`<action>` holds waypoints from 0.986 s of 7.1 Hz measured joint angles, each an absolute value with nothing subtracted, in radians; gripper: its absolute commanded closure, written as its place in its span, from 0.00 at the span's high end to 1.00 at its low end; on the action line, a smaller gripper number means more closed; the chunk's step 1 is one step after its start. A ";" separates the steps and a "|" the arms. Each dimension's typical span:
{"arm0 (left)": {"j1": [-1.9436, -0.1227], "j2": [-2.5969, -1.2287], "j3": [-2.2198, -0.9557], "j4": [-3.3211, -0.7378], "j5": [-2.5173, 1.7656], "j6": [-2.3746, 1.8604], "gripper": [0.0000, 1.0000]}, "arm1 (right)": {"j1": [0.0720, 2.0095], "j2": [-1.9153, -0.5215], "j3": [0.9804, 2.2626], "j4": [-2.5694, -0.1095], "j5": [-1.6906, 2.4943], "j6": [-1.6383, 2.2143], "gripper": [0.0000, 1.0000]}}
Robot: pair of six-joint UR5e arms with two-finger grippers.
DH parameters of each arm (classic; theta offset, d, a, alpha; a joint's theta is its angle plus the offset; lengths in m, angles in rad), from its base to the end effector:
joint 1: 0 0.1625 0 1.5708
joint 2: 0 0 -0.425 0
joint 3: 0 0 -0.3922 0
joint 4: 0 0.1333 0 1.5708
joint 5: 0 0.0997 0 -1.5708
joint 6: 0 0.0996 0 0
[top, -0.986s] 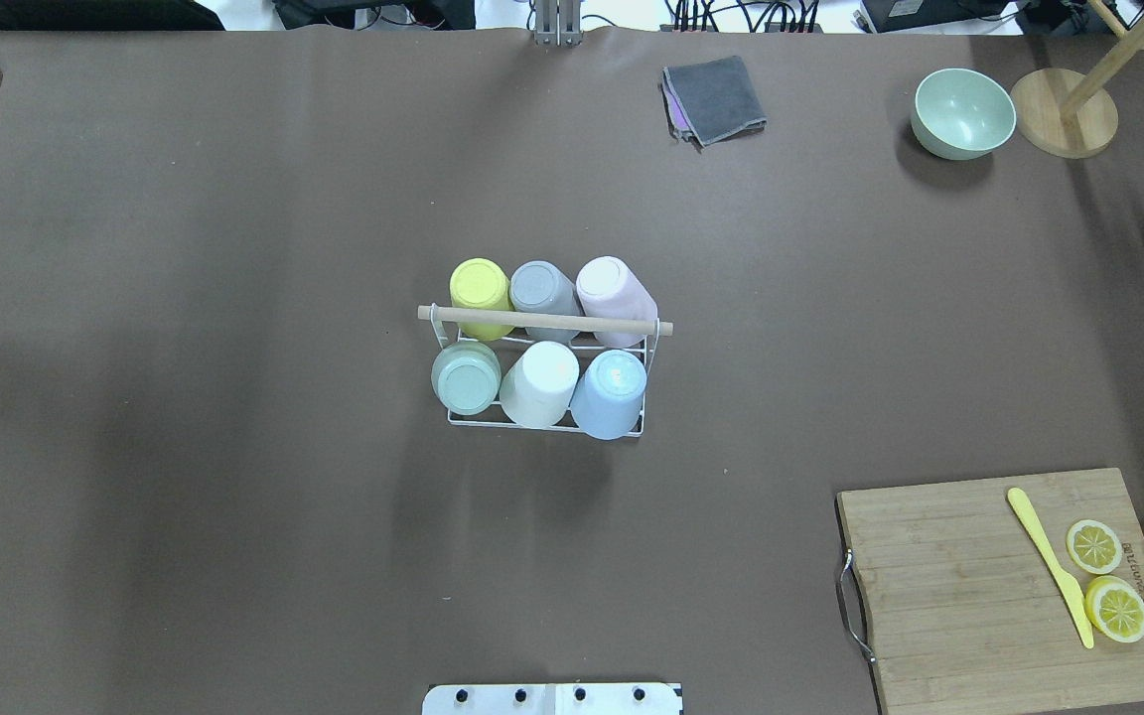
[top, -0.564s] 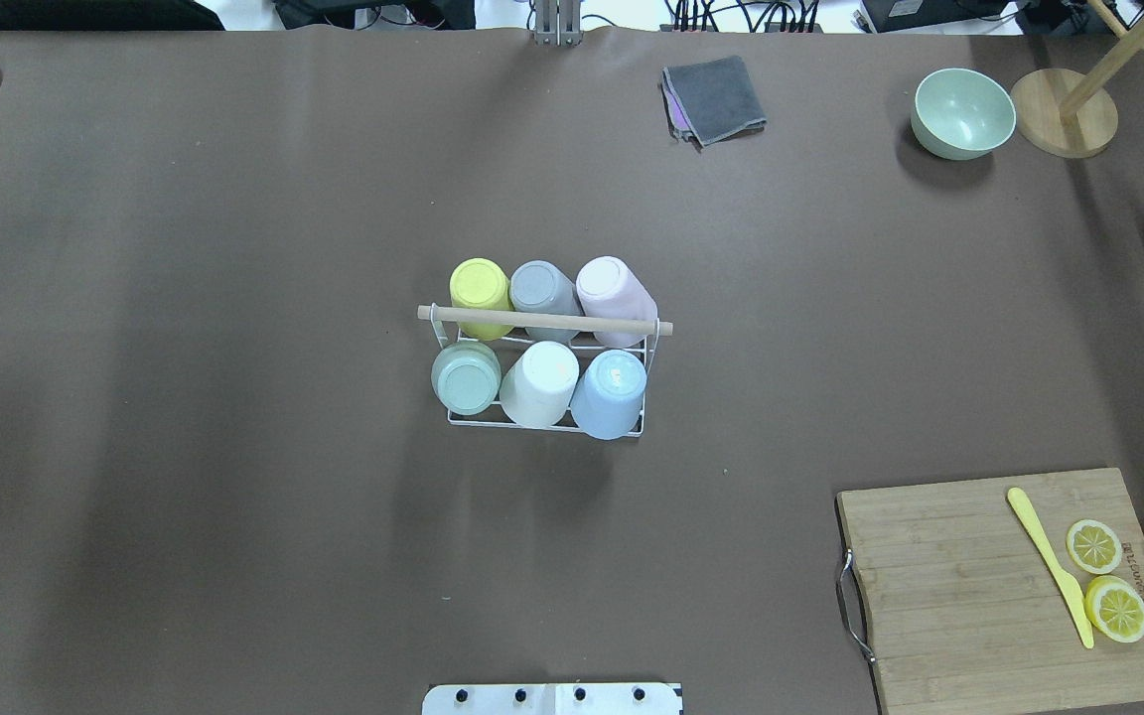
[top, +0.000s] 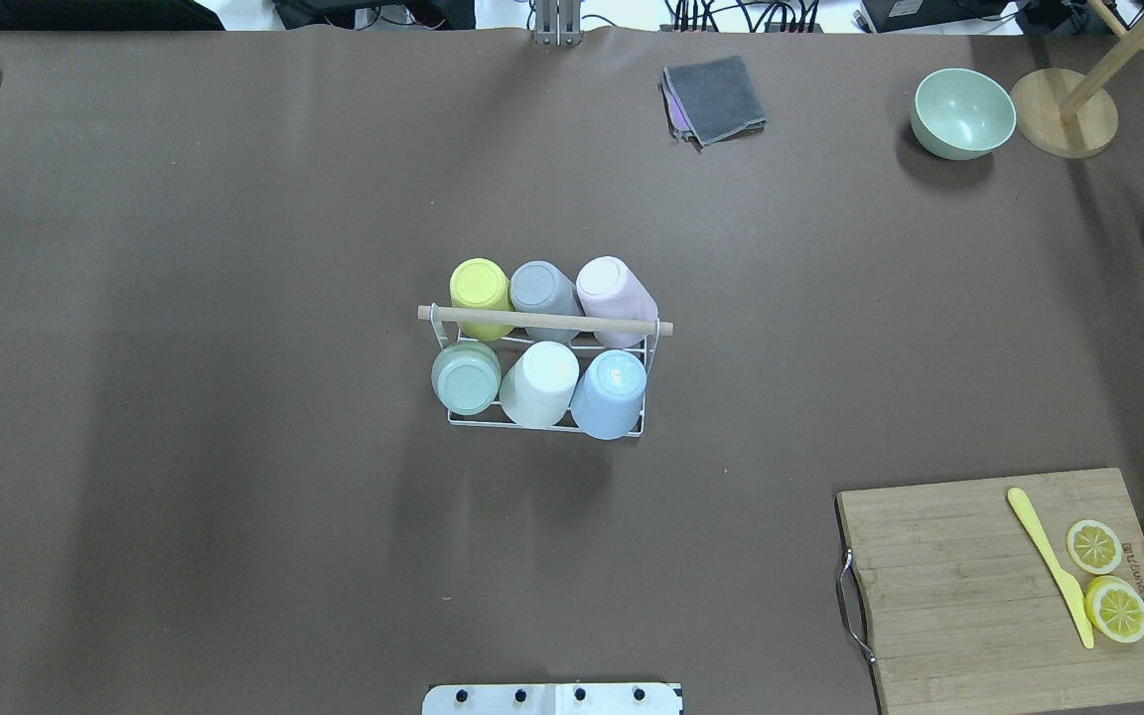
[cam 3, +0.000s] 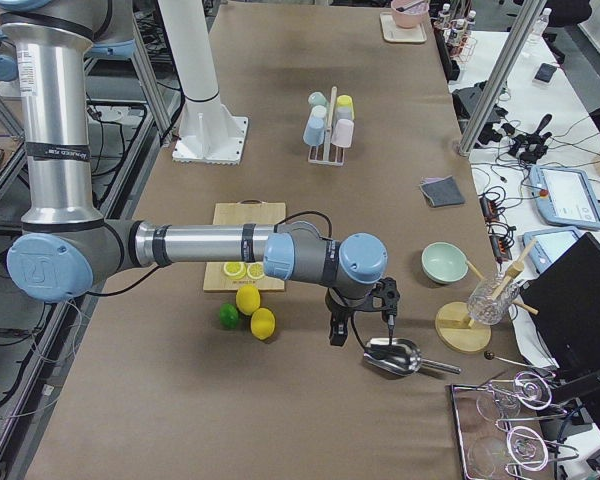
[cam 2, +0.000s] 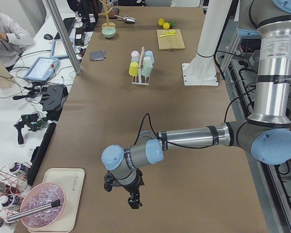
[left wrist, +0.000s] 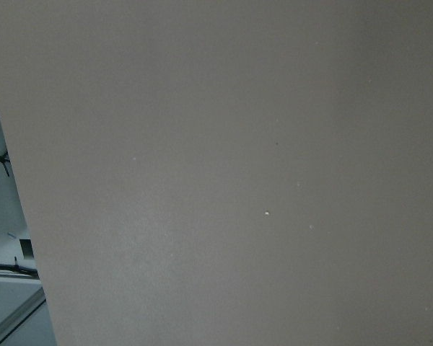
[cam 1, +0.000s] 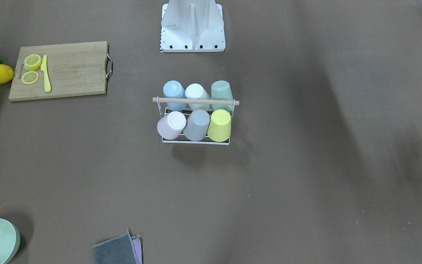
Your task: Place cup on cup holder
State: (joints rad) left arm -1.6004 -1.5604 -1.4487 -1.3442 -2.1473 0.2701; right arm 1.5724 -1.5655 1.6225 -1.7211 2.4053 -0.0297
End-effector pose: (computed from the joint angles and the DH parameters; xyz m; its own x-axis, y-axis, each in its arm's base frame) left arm -0.0922 -0.4458 0.7525 0.8096 0.0413 -0.5856 -0.1954 0.9596 -0.2025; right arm 0.0603 -0.4868 0.6410 0.6712 0.0405 0.7402 0.0183 0.9973 -0.0712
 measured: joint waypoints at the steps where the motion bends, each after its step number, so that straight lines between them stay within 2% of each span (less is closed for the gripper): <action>1: -1.608 -1.536 -1.481 -1.337 -2.146 0.275 0.98 | 1.573 -1.566 1.621 -1.721 2.405 -0.031 1.00; 3: -1.611 -1.491 -1.538 -1.346 -2.115 0.157 0.98 | 1.573 -1.566 1.619 -1.722 2.405 -0.032 1.00; 7: -1.607 -1.465 -1.552 -1.379 -2.265 -0.008 0.98 | 1.572 -1.566 1.616 -1.721 2.405 -0.032 1.00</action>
